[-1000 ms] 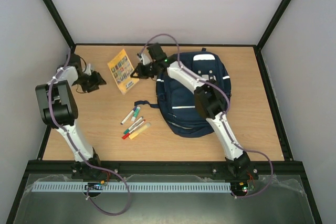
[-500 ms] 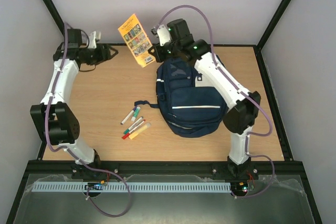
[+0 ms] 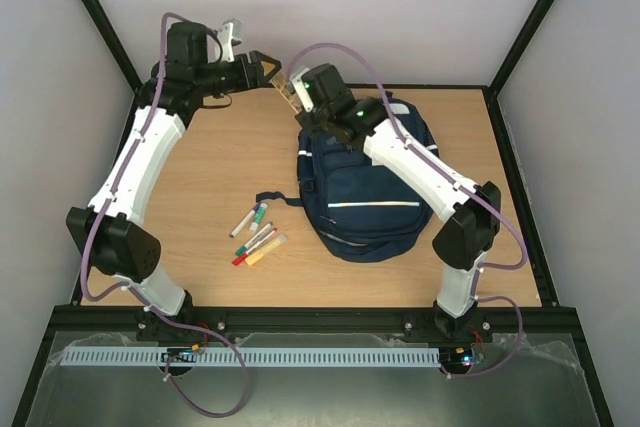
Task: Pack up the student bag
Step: Pick up the book from the center of the board.
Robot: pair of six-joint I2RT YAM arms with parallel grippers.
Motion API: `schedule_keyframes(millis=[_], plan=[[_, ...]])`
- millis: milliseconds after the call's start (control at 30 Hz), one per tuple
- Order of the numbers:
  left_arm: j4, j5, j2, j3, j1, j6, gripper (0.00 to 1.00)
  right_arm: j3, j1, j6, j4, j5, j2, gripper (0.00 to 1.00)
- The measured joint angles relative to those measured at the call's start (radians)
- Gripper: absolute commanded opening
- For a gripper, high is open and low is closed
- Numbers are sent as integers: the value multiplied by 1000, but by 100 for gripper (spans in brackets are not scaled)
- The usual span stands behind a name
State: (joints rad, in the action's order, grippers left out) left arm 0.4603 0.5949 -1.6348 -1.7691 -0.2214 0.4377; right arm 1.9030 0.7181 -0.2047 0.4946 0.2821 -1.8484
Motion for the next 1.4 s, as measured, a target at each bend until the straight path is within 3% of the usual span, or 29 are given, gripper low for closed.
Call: schedule_keyframes(millis=[267, 500, 567, 700, 800, 900, 1033, 1167, 1267, 1400], plan=[[-26, -127, -88, -33, -9, 174, 66, -20, 82, -50, -32, 137, 0, 1], [-38, -129, -128, -33, -11, 275, 35, -35, 111, -105, -42, 206, 0, 2], [-53, -117, -129, -33, -11, 288, 25, -37, 124, -117, -47, 224, 0, 14], [-71, -94, -129, -31, -8, 309, 12, -37, 134, -124, -44, 213, 0, 66], [-89, -64, -129, -19, 3, 314, 7, -41, 138, -131, -24, 154, 3, 89], [-111, -29, -128, 21, 32, 312, 2, -101, 139, -121, 11, 81, 48, 96], [-117, 36, -128, 78, 97, 285, 2, -195, 113, -75, 84, -66, 161, 95], [-134, 160, -128, 129, 163, 219, 2, -196, -15, 12, 129, -289, 245, 95], [-136, 284, -128, 150, 189, 163, 2, -157, -138, 56, 159, -465, 245, 100], [-130, 463, -122, 155, 192, 60, 2, -100, -252, 93, 184, -680, 189, 99]])
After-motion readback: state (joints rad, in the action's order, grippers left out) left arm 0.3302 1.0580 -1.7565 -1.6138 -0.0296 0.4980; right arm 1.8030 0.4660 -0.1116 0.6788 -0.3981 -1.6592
